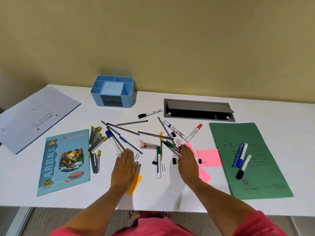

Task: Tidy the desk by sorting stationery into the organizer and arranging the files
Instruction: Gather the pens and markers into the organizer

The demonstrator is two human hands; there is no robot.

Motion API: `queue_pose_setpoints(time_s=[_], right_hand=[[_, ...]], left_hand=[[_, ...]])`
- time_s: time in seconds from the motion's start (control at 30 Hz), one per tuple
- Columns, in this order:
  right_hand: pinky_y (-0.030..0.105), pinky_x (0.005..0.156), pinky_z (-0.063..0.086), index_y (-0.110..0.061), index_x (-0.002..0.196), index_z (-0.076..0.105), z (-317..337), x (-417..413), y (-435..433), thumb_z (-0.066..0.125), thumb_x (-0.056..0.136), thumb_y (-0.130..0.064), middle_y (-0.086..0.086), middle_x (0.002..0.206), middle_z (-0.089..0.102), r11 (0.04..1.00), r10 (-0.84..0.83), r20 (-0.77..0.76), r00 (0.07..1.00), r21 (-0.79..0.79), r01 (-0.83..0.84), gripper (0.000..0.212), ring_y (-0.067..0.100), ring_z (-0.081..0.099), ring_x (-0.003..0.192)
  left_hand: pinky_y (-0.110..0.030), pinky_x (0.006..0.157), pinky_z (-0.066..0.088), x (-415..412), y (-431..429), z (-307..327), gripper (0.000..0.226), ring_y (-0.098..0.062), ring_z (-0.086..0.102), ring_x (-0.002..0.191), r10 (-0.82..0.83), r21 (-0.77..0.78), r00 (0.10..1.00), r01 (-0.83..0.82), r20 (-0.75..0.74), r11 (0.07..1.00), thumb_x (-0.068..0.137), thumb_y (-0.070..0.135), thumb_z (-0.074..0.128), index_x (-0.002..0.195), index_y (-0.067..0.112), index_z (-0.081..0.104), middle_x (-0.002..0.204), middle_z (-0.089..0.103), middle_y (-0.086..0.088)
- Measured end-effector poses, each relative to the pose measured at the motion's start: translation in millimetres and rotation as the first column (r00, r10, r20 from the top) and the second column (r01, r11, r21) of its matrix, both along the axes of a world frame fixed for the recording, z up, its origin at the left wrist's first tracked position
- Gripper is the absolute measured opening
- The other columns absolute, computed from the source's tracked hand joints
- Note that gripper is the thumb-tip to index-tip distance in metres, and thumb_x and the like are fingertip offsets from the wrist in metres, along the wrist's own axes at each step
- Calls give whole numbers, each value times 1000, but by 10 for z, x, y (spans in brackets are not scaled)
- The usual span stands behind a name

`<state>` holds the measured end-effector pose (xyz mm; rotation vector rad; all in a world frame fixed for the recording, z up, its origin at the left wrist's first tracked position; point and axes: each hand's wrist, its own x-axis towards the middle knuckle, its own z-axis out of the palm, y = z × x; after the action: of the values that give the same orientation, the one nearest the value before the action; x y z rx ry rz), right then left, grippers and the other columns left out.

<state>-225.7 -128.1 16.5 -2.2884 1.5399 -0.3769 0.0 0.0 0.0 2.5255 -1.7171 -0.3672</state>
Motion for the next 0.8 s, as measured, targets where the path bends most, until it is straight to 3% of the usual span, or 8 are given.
queue_pose_setpoints(time_s=[0.07,0.2,0.37,0.47,0.53,0.63,0.73,0.8], right_hand=[[39,97,48,2,129,52,-39,-26,-33,67,76,8,18,125,59,1000,-25,7,1000,-13,25,56,34,57,116],[40,98,41,-6,130,45,55,-32,-89,44,90,-2,13,130,47,984,-120,0,993,130,119,40,30,46,118],[43,92,43,-6,118,54,8,-63,-165,48,86,2,17,119,50,994,-56,-73,996,94,63,33,33,48,110],[36,67,54,0,94,65,-43,-59,-225,76,51,16,15,88,60,997,-44,-140,989,53,52,47,30,59,78],[32,55,53,0,80,67,-80,-54,-215,81,33,18,12,72,60,998,-22,-224,974,49,34,52,26,58,64],[36,62,51,1,87,66,-52,-70,-206,79,54,12,14,80,58,998,-19,-209,978,55,31,37,27,55,72],[41,91,43,-3,115,55,6,-26,-177,56,84,4,15,115,51,991,-109,48,993,86,105,32,30,48,106],[42,95,44,-3,116,55,55,39,-125,53,88,3,15,116,52,992,-113,149,982,64,104,29,30,48,108]], left_hand=[[-42,105,38,8,14,-37,75,-31,46,131,27,-6,998,-27,-52,1000,97,49,5,138,1,45,142,47,-16],[-39,108,32,-24,30,-65,82,-31,41,135,52,-13,995,-53,-83,999,95,55,-2,141,2,41,146,43,-15],[-43,105,32,-60,-8,24,84,-35,46,130,50,-36,992,-55,-119,998,96,54,-2,135,-2,47,141,47,-18],[-40,111,22,-70,-6,38,93,-32,36,138,56,-58,986,-66,-154,996,91,61,-10,141,1,39,148,38,-16],[-36,114,13,-67,-14,18,98,-28,24,143,51,-66,983,-64,-178,996,85,65,-17,146,5,30,154,29,-11],[-33,116,4,-91,-61,10,99,-23,15,146,72,-83,972,-93,-224,992,81,67,-20,149,10,24,157,21,-5],[-31,118,5,-156,-127,53,98,-20,14,146,84,-133,943,-133,-321,982,82,72,-14,149,10,24,156,20,-1],[-29,118,11,-249,-200,186,88,-16,17,145,103,-155,873,-199,-477,968,87,70,2,149,12,25,155,24,1]])
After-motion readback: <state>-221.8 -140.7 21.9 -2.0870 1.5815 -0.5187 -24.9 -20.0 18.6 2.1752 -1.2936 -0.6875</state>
